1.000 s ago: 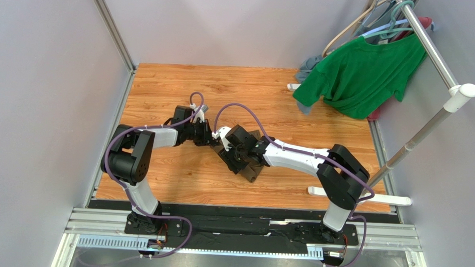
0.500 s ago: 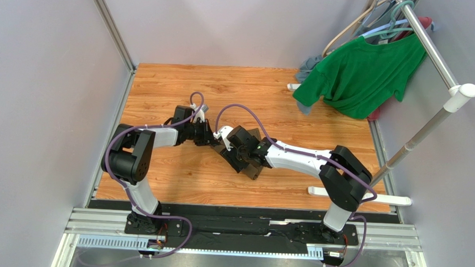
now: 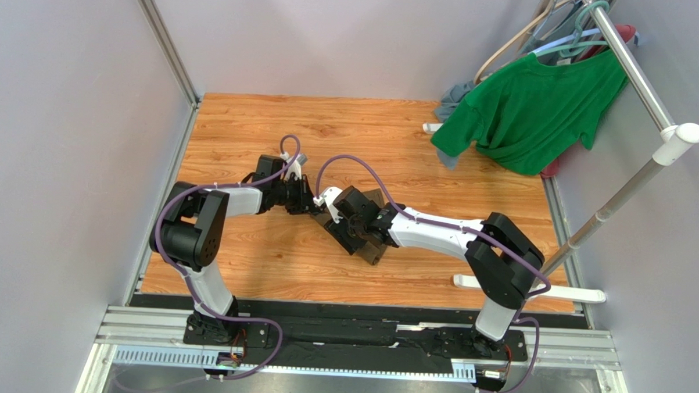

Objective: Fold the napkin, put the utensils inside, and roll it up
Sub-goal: Roll the napkin with the utensil

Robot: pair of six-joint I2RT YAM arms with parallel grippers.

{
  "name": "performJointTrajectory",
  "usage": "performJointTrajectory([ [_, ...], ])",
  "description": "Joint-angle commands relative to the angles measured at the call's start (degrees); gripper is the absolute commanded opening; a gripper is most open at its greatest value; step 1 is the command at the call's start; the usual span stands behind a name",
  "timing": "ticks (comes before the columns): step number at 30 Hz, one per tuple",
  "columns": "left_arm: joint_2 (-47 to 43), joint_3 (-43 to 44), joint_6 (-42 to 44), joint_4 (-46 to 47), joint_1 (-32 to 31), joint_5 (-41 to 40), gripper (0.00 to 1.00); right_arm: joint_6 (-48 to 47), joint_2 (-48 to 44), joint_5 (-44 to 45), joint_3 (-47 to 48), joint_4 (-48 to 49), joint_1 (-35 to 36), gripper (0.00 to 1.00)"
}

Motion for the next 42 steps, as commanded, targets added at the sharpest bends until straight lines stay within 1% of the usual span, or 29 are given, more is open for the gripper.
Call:
performJointTrajectory([
  [1, 1.8, 0.09, 1.67, -3.65, -0.09, -3.01, 0.0, 0.19, 1.57, -0.79, -1.27, 2.23, 0.3, 0.49],
  [7, 1.45, -0.09, 0.97, -2.42, -0.09, -1.69, 0.0, 1.34, 4.47, 0.18, -2.59, 2.84, -0.14, 0.49],
  [10, 0.57, -0.27, 0.44, -1.72, -0.09, -1.6, 0.0, 1.69, 5.53, -0.78, -2.94, 3.19, -0.93, 0.49],
  [13, -1.18, -0.79, -0.78, -0.4, -0.09, -1.6, 0.15, 1.69, 6.84, -2.19, -3.64, 3.19, -1.89, 0.48],
  [14, -1.71, -0.79, -1.14, 0.03, -0.09, -2.12, 0.31, 1.69, 7.11, -4.19, -3.91, 3.28, -2.16, 0.44],
  [16, -4.25, -0.79, -1.67, -0.14, -0.09, -3.35, 0.46, 3.8, 7.46, -6.57, -4.78, 3.46, -2.86, 0.36],
  [17, -5.22, -0.79, -1.76, -0.57, -0.09, -5.27, 0.57, 4.06, 7.46, -7.37, -5.14, 3.54, -3.12, 0.3],
  [19, -8.64, -0.79, -1.85, -1.36, 0.09, -7.83, 0.67, 4.59, 7.11, -10.17, -6.01, 3.81, -4.0, 0.27],
  [20, -9.88, -0.97, -1.85, -2.06, 0.17, -10.8, 0.72, 4.77, 6.94, -11.32, -6.45, 3.9, -4.35, 0.24],
  [23, -14.19, -2.45, -1.67, -1.64, 0.7, -15.64, 0.74, 5.38, 6.76, -16.33, -7.33, 5.04, -6.11, 0.22],
  [25, -16.38, -3.86, -1.84, -0.32, 0.96, -16.54, 0.74, 5.47, 7.2, -20.71, -7.34, 5.3, -7.51, 0.21],
  [26, -16.92, -5.7, -2.02, 1.86, 0.97, -16.54, 0.74, 5.38, 7.72, -22.22, -7.08, 5.39, -8.13, 0.2],
  [28, -17.62, -7.47, -2.02, 4.25, 0.97, -15.32, 0.74, 5.3, 8.25, -26.77, -6.72, 5.22, -9.62, 0.2],
  [30, -17.02, -9.58, -1.59, 7.76, 0.97, -12.34, 0.73, 5.03, 9.3, -30.21, -6.2, 5.39, -11.29, 0.19],
  [31, -16.58, -10.02, -1.49, 8.73, 0.97, -11.37, 0.73, 4.86, 9.57, -33.62, -6.02, 5.48, -11.82, 0.19],
  [32, -16.14, -10.72, -1.32, 10.65, 0.97, -9.44, 0.72, 4.77, 9.92, -34.96, -5.85, 5.48, -12.26, 0.18],
  [34, -15.17, -11.51, -1.58, 12.6, 0.97, -8.11, 0.72, 4.68, 10.98, -37.77, -4.97, 5.04, -13.41, 0.18],
  [35, -14.9, -12.04, -1.67, 14.52, 0.97, -6.89, 0.7, 4.68, 11.33, -38.05, -4.7, 5.04, -13.76, 0.18],
  [38, -14.29, -12.31, -1.67, 16.03, 0.97, -5.39, 0.68, 4.5, 12.56, -39.19, -4.0, 4.78, -14.81, 0.18],
  [42, -12.97, -11.96, -0.35, 15.07, 0.97, -5.3, 0.61, 3.89, 13.61, -39.2, -2.95, 3.55, -15.52, 0.18],
])
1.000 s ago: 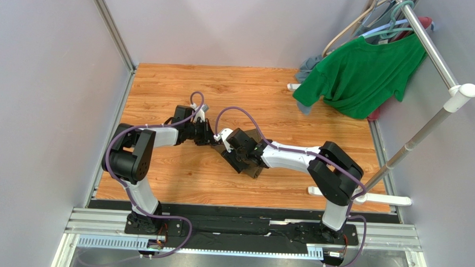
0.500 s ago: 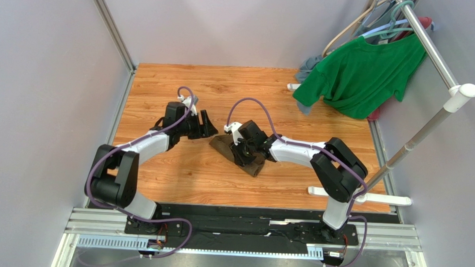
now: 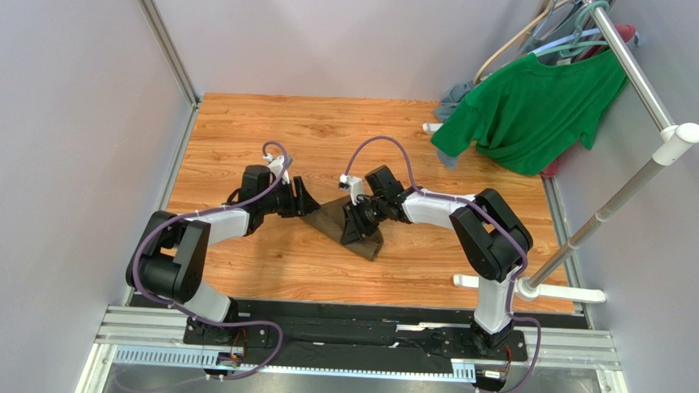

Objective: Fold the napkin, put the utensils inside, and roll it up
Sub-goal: Roll the napkin with the utensil

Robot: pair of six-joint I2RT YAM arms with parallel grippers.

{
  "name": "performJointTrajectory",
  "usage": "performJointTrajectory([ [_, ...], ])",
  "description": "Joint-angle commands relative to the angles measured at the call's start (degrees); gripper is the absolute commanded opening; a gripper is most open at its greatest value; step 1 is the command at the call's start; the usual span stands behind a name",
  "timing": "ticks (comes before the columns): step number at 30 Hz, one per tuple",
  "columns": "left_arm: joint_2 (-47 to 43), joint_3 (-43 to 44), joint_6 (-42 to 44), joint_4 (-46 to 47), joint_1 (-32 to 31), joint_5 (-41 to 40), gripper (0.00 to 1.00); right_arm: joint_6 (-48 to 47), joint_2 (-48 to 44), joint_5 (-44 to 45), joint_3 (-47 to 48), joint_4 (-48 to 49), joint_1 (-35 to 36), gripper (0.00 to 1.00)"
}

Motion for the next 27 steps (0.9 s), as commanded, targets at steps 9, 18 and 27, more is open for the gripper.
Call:
performJointTrajectory([
  [9, 3.28, 0.63, 1.53, 1.46, 0.11, 2.69, 0.43, -1.25, 5.64, 1.15, 0.54, -9.18, -0.02, 0.18],
  [18, 6.18, 0.81, 2.84, -1.61, 0.11, 2.77, 0.04, -1.34, 3.45, 2.92, 1.5, -11.64, -0.02, 0.39],
  [27, 7.59, 2.57, 4.34, -5.31, 0.03, 4.36, 0.0, -2.12, -4.1, 8.7, 6.6, -17.61, 0.41, 0.58],
])
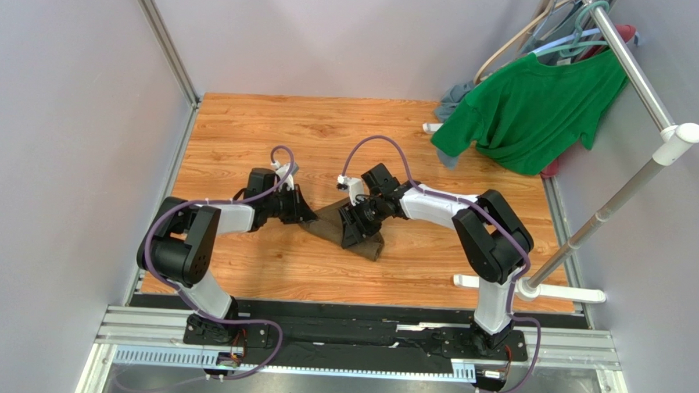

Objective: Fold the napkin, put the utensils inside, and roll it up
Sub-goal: Roll the napkin with the utensil

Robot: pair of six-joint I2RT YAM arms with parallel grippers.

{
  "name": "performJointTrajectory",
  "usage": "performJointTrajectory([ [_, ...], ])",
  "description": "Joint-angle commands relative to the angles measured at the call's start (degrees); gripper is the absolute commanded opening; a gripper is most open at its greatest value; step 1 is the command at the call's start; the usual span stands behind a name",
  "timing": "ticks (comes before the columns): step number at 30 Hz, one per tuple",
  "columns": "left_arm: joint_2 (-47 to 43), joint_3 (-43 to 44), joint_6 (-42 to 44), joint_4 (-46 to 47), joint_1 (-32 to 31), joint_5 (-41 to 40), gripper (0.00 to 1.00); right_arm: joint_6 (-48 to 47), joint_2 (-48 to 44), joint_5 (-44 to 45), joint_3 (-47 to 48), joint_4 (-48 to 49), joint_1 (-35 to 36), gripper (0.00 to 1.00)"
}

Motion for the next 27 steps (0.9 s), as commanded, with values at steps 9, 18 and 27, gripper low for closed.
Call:
performJointTrajectory([
  [9, 2.46, 3.25, 3.65, -5.8, -0.3, 0.03, 0.0, -4.06, -12.06, 21.47, 0.2, -2.28, 7.77, 0.61],
  [18, 3.52, 4.48, 3.82, -6.77, -0.3, 0.12, 0.0, -5.73, -10.49, 26.67, -0.78, 0.98, 12.79, 0.6],
  [27, 3.96, 4.92, 3.91, -7.12, -0.3, 0.2, 0.0, -7.31, -7.06, 25.89, -0.69, 0.98, 12.96, 0.58],
])
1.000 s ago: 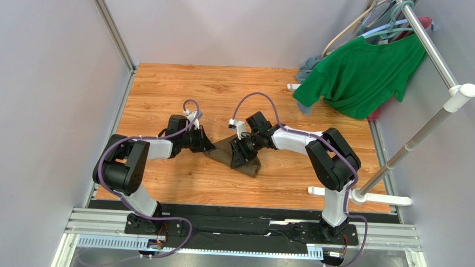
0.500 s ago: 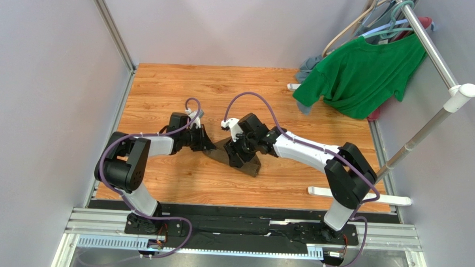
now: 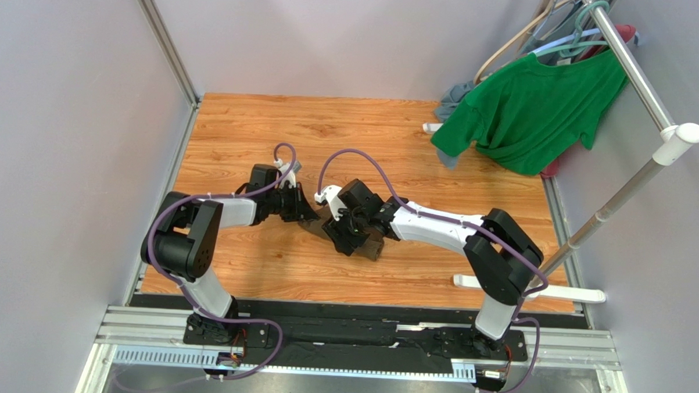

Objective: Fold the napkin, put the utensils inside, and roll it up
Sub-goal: Roll the napkin with the utensil

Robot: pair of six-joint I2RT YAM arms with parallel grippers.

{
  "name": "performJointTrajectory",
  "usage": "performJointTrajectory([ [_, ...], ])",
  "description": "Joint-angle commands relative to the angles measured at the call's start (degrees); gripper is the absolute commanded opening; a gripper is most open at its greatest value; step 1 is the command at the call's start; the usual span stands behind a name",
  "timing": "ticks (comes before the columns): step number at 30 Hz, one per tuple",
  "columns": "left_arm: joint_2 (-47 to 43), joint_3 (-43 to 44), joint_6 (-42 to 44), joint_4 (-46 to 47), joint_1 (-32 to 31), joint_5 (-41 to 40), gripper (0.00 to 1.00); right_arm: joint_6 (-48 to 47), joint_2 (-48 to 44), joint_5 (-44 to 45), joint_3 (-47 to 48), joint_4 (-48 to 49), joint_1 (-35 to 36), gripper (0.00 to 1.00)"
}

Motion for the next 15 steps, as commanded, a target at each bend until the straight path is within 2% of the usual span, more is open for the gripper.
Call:
performJointTrajectory([
  [1, 1.62, 1.1, 2.18, -2.36, -0.22, -1.04, 0.0, -1.63, 1.47, 0.25, 0.14, 2.25, 0.09, 0.58],
  [7, 1.88, 1.45, 2.18, -2.27, -0.22, -0.78, 0.0, -0.84, 3.31, 0.77, -1.35, 3.31, 0.0, 0.56],
  [15, 1.88, 2.5, 1.22, -1.57, -0.22, 0.27, 0.01, 1.09, 6.3, 7.17, -2.94, 4.1, 0.09, 0.54],
])
